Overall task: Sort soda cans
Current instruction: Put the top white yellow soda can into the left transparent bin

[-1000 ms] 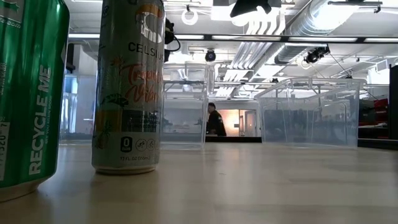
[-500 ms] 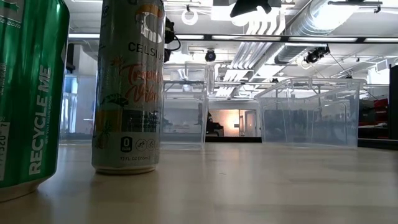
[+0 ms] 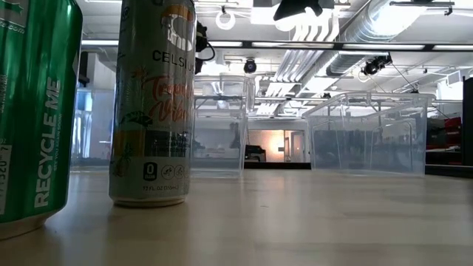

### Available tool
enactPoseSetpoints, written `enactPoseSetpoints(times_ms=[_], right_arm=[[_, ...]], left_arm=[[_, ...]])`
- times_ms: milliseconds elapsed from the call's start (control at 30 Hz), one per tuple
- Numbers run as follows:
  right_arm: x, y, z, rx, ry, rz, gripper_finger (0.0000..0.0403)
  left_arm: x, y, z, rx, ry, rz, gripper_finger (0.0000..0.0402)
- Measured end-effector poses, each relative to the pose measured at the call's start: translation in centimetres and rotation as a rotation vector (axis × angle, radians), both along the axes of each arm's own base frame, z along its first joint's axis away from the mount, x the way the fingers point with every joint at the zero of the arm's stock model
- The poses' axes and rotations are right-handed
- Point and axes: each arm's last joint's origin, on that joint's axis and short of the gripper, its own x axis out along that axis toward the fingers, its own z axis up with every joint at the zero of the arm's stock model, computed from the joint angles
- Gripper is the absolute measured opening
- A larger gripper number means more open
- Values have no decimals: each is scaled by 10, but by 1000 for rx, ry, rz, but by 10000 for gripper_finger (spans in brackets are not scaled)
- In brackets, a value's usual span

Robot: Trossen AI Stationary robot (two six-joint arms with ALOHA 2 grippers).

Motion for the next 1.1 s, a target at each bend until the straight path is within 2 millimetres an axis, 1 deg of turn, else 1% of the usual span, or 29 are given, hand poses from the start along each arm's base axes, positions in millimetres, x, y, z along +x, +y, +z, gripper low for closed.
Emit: enactPoseSetpoints(times_ms=[167, 233, 300, 400, 500, 700, 1100], right_arm=[[0, 0, 0, -1, 0, 0, 0], [0, 0, 0, -1, 0, 0, 0], [0, 0, 0, 0, 0, 0, 0], [0, 0, 0, 0, 0, 0, 0], [0, 0, 0, 1, 1, 0, 0], [1, 0, -1, 8, 7, 12, 0], [1, 1, -2, 35, -5, 24, 0]], left_arm=[[1, -1, 0, -4, -12, -17, 346], [2, 0, 1, 5, -22, 27, 363], [2, 0, 1, -2, -34, 86, 371], [0, -2, 1, -28, -17, 136, 373], [-1, -2, -3, -14, 4, 132, 372], [2, 2, -11, 7, -20, 113, 372], [0, 4, -12, 12, -18, 126, 372]])
